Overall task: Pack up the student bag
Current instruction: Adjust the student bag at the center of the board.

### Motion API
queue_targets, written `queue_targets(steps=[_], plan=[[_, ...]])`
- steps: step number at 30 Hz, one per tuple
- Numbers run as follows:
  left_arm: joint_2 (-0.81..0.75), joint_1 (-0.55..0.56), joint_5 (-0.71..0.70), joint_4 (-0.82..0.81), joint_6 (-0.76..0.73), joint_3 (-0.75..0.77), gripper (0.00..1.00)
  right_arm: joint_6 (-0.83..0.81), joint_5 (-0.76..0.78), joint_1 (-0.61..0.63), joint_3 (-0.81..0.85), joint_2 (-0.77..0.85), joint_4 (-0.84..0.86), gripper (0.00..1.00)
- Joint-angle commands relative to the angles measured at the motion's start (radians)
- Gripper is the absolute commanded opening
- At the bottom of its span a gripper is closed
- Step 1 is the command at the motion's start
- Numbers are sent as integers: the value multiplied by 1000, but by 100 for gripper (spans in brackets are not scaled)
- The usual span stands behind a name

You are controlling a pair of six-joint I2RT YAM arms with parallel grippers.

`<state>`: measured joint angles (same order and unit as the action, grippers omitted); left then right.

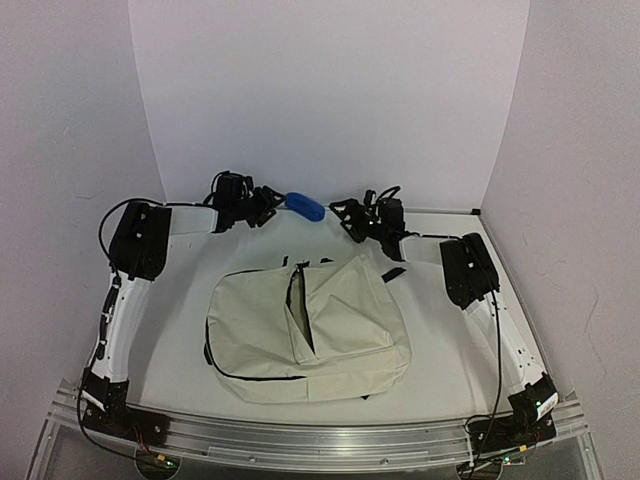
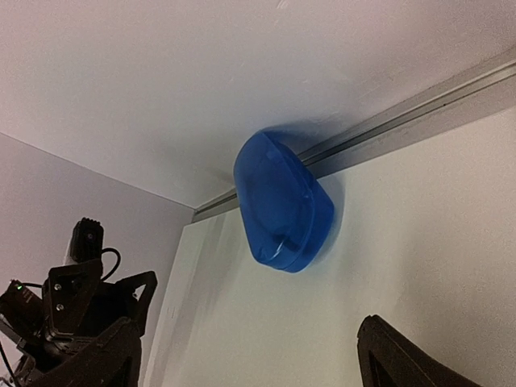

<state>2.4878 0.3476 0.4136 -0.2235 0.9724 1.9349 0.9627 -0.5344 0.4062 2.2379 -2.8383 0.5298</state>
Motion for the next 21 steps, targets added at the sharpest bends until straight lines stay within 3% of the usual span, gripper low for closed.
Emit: queue_targets(steps=[1,8,13,21], plan=[[-212,-2,-10,119,-159,-150,64,13,-57,-1,-65,69,85,94],[-501,-32,55,255,-253,-458,72,-256,-13,-18,-464,472,12,98],[-719,-39,62,396,-294,-673,75,-425,32,-19,-650,724,-237,98],[-1037,-41,62,695,-307,-880,80,-583,55,-19,-985,1121,-635,98]])
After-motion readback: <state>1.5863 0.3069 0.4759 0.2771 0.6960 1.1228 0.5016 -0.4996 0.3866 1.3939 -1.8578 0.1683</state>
